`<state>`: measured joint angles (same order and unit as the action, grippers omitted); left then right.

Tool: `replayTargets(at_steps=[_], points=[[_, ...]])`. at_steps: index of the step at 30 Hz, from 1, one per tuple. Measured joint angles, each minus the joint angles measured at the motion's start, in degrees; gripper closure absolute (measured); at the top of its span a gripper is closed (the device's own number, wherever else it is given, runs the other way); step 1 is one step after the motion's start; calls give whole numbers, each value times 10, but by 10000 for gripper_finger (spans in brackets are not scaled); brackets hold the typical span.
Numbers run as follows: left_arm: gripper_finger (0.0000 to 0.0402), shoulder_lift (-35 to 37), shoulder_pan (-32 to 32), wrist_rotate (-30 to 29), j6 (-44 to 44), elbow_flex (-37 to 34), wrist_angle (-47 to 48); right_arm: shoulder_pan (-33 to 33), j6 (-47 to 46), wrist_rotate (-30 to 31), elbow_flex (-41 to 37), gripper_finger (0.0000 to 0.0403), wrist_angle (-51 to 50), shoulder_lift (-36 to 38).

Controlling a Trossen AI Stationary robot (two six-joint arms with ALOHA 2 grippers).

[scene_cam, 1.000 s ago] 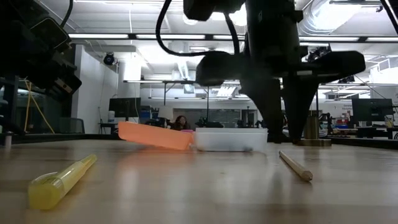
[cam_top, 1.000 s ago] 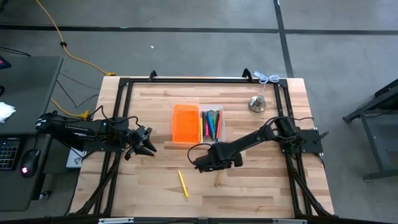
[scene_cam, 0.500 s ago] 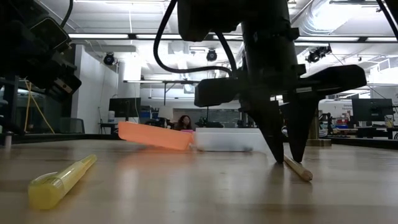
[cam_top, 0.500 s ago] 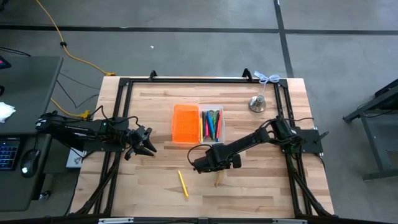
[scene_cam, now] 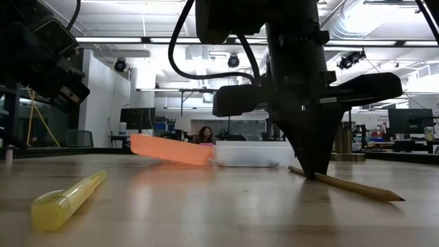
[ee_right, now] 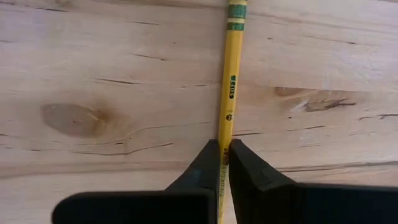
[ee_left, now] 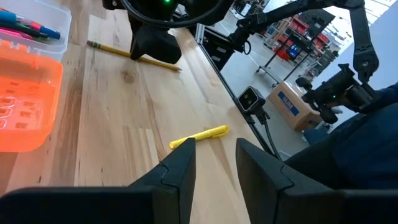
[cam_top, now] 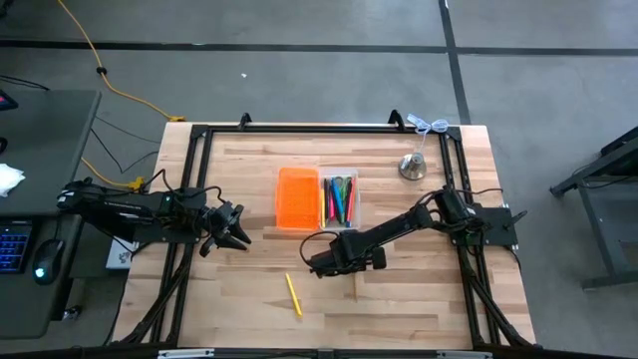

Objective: Pick & place school supplies into a supply box
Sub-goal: Put the yellow pencil into the supply box

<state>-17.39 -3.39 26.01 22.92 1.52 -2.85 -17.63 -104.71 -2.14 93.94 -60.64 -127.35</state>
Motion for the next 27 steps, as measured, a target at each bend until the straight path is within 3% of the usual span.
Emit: replayTargets(at_steps=[16, 27], points=[[257, 0, 0, -2, -1, 0, 0, 0, 35, -9, -4, 401, 0, 24], [257, 0, 0, -2, -1, 0, 1, -4, 100, -51, -3, 402, 20, 81]])
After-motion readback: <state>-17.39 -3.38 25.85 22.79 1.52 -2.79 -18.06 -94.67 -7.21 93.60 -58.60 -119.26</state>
